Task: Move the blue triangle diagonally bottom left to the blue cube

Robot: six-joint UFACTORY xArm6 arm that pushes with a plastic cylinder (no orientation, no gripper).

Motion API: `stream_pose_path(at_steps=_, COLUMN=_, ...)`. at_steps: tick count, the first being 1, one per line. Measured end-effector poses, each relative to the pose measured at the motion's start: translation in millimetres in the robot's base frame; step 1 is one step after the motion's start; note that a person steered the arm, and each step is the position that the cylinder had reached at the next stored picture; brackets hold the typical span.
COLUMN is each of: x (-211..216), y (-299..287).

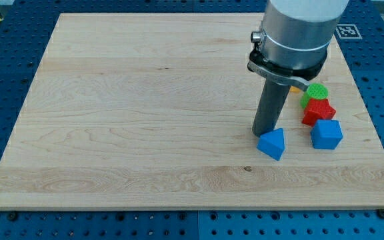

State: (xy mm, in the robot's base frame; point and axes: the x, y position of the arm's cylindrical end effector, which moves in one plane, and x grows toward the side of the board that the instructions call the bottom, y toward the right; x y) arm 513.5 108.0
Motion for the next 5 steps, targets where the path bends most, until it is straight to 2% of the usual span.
stream_pose_path(at_steps=4, x=70.8, y=-22.7)
stream_pose_path(at_steps=5, x=68.3, y=-22.7)
